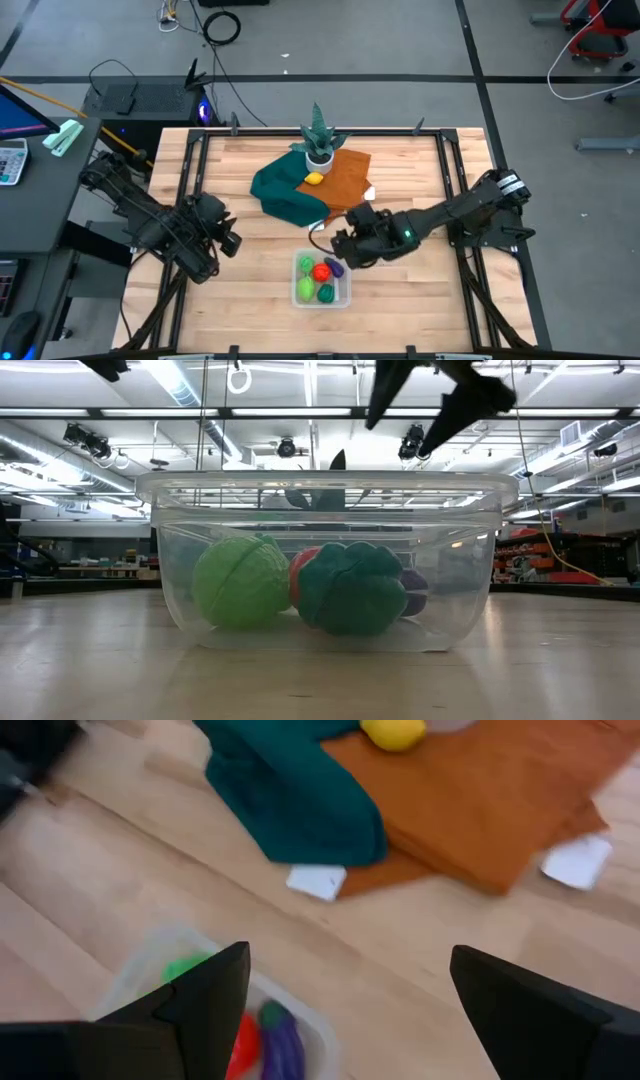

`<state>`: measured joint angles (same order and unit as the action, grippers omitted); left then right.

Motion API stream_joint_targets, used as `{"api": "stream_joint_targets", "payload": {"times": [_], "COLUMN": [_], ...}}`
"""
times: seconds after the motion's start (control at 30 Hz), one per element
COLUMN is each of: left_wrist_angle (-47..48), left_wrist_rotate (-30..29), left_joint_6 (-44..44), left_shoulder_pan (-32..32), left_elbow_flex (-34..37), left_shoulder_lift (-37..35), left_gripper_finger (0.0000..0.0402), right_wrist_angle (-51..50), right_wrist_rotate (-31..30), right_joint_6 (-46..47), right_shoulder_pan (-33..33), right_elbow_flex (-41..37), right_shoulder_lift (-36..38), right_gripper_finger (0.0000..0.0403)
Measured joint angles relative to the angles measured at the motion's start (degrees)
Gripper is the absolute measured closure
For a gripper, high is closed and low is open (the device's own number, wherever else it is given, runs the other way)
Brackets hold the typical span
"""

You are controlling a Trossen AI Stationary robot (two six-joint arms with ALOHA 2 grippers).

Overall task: Pick and placing Produce into tupperware
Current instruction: Put the yellow lemon into the transparent bin

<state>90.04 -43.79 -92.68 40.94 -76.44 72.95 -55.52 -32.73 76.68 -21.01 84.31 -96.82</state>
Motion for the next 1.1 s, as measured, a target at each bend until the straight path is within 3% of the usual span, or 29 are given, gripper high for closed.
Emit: {"api": "stream_joint_targets", "payload": {"times": [0.67,0.9,1.1], "left_wrist_angle": [-3.54,-17.55,-27.2], "left_wrist_rotate": [-1.04,-0.96,2.86], "left_joint_6": [6.81,24.52,38.28], "left_shoulder_pan": [-4.77,-11.93,-22.24], "left_elbow_flex": [0.0,0.0,0.0], "left_shoulder_lift": [0.02,1.32,5.12], "left_gripper_finger": [0.0292,0.0292,0.0285], "right_wrist_angle": [-0.06,-6.79,-20.12], "right_wrist_rotate": [0.62,3.67,7.83], "right_joint_6": [-0.78,3.34,14.66], "right_shoulder_pan": [0.98,-1.63,-8.84], "right_elbow_flex": [0.0,0.0,0.0], "right_shoulder_lift": [0.0,0.0,0.0], "right_gripper_finger": [0.0094,0.0094,0.0094]}}
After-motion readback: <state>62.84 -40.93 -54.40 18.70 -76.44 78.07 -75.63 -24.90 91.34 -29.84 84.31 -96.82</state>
